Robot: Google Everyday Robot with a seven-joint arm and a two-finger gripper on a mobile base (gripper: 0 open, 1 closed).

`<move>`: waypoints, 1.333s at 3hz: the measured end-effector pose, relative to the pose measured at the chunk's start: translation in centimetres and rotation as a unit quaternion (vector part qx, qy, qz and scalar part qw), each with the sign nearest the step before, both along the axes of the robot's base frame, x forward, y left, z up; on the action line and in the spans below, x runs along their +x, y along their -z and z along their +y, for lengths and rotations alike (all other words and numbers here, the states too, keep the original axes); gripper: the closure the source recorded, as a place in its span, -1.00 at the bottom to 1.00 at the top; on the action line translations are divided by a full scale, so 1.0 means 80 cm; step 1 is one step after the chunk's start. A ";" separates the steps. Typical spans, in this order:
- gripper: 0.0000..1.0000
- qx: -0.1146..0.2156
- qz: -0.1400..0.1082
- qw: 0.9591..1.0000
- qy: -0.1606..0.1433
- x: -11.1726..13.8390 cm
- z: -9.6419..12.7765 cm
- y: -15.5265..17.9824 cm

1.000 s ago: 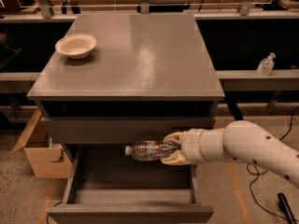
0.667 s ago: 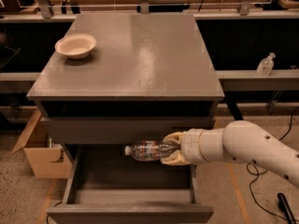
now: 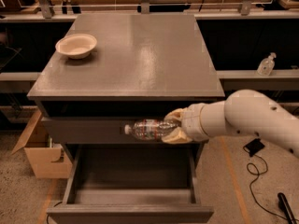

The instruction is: Pick water bottle from middle drawer and place on counter

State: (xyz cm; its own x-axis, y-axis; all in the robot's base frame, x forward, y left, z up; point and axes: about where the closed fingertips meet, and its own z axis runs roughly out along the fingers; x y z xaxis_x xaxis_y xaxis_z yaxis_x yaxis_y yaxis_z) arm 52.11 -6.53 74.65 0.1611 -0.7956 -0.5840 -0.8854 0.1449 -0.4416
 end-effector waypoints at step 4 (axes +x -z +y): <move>1.00 -0.042 -0.087 0.995 -0.037 0.007 0.032 -0.125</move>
Offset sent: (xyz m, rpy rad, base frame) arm -0.0002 0.0399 0.1130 -0.0946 -0.2036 0.1191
